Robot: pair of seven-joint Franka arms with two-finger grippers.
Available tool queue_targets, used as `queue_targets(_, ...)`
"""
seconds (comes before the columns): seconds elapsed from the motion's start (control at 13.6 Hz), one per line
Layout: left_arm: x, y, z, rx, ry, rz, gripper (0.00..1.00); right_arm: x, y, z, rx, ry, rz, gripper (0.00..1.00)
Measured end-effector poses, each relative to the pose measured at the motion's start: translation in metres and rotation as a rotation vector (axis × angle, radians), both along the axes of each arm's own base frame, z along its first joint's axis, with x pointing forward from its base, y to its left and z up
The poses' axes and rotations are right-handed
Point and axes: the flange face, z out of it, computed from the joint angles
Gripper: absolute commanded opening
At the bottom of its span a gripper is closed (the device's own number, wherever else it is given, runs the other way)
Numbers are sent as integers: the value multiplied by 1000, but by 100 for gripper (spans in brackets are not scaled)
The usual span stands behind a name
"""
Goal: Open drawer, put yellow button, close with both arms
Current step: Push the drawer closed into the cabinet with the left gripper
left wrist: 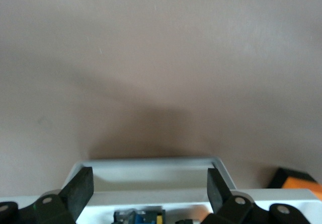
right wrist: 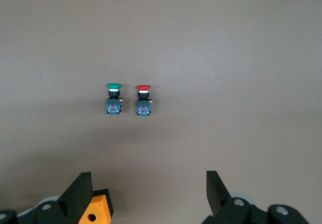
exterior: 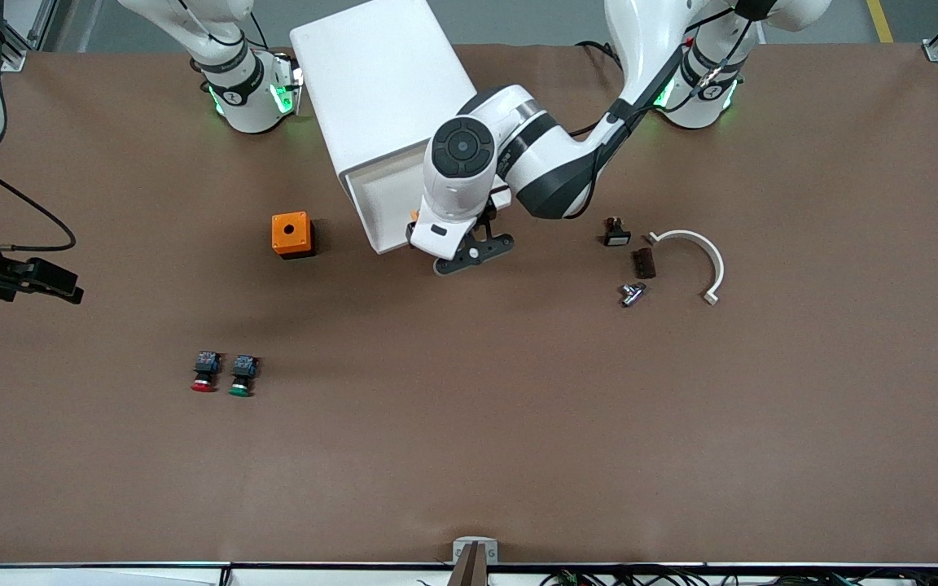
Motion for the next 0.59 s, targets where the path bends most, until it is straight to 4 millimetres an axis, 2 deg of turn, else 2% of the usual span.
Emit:
queue_targets(0.37, -38, -26, -10, -47, 110, -9, 99, -18, 7, 41, -16, -59, 10, 100)
queue_targets(0.59, -60, -39, -17, -47, 139, -29, 99, -35, 9, 71, -24, -90, 9, 100)
